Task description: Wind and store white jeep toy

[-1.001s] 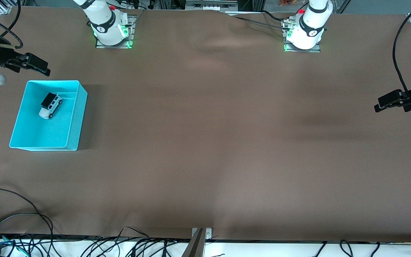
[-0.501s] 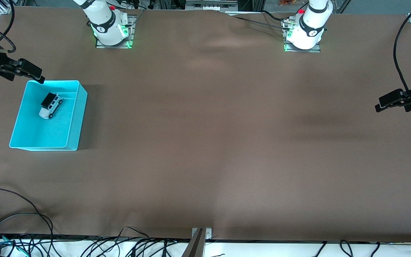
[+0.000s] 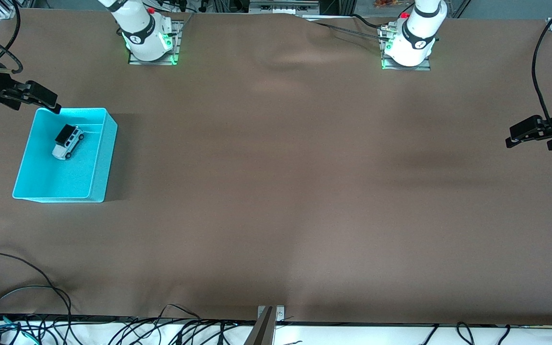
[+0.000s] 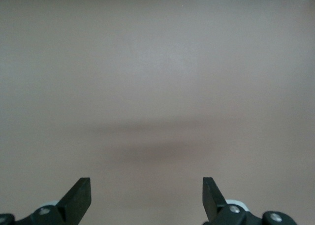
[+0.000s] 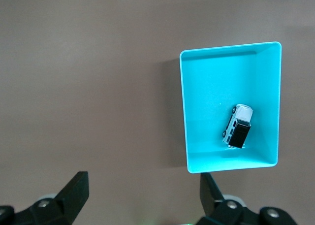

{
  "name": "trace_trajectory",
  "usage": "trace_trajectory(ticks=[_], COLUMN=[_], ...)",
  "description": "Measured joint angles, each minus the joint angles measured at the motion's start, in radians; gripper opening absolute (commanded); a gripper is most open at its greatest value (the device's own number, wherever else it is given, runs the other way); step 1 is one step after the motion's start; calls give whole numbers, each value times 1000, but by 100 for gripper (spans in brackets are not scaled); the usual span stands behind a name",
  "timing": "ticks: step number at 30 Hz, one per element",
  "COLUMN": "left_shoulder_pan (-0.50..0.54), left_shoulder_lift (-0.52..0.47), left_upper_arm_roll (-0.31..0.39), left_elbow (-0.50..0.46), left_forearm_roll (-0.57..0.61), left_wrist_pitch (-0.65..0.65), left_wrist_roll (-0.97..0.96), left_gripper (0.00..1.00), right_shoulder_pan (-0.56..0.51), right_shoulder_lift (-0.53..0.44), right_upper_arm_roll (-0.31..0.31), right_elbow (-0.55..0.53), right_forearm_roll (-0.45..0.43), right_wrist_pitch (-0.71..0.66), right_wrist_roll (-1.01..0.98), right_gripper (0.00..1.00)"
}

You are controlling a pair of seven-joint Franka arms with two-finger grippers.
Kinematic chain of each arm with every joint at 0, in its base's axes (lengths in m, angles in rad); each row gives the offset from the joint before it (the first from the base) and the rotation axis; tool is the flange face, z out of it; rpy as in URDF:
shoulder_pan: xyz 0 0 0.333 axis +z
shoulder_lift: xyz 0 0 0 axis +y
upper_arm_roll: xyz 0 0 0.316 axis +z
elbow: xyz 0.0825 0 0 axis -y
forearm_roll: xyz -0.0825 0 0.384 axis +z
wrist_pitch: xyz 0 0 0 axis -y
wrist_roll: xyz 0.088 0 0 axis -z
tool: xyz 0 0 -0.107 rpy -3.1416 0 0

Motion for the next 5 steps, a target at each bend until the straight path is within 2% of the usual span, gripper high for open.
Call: trace_trajectory(ticks=[5], left_shoulder_pan=[-3], left_shoulder_lift=[-1], left_upper_arm_roll=[-11], left_elbow=[0], left_forearm_roll=[10], left_wrist_pitch=[0], left_wrist_roll=[0], left_gripper=[100], right_shoulder_pan=[0], right_shoulder_lift=[0], right_upper_arm_roll=[0], right_elbow=[0], right_forearm_roll=[0], right_wrist_pitch=[-1], right_wrist_roll=[0], right_gripper=[100])
